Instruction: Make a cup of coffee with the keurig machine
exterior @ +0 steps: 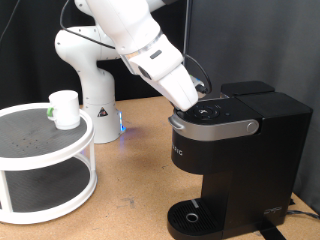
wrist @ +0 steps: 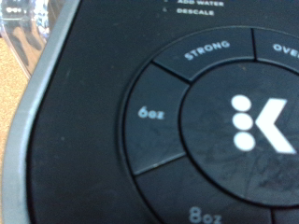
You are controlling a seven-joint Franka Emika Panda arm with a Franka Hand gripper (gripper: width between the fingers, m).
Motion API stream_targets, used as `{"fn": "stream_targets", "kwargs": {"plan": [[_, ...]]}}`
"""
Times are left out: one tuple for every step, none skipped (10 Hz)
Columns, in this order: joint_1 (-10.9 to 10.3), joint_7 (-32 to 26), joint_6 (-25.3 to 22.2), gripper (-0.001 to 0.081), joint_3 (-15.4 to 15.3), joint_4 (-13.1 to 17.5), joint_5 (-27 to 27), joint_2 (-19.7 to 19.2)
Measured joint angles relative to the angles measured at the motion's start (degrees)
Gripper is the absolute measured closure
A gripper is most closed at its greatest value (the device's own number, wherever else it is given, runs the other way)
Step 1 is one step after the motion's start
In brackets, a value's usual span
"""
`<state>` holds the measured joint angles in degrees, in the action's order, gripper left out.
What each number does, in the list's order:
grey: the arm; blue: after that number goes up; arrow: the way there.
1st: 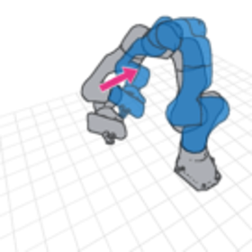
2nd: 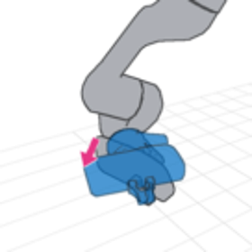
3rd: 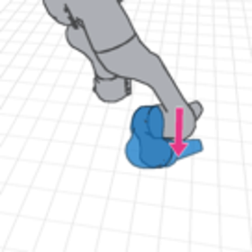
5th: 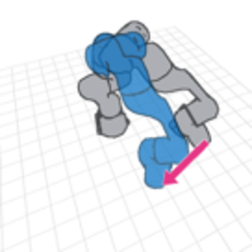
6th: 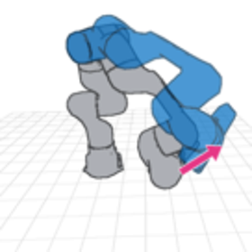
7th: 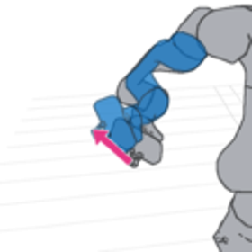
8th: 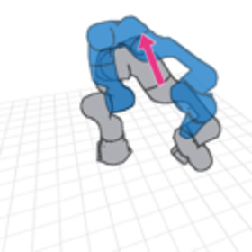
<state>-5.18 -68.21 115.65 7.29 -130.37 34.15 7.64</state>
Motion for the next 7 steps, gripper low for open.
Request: {"fn": "stream_targets", "kwargs": {"plan": [[0.0,0.0,0.0,0.0806,0.1,0.0,0.2,0.0],[0.0,-0.1,0.0,0.0806,0.3,-0.1,1.1,0.0],[0.0,-1.0,0.0,0.0806,0.6,-0.2,3.1,-0.1],[0.0,-2.6,-0.1,0.0806,1.2,-0.2,5.9,-0.1],[0.0,-4.1,-0.4,0.0806,1.7,-0.1,8.7,-0.1],[0.0,-5.2,-1.4,0.0806,2.2,0.3,10.8,0.2],[0.1,-5.9,-3.2,0.0806,2.9,1.2,12.1,0.5]]}}
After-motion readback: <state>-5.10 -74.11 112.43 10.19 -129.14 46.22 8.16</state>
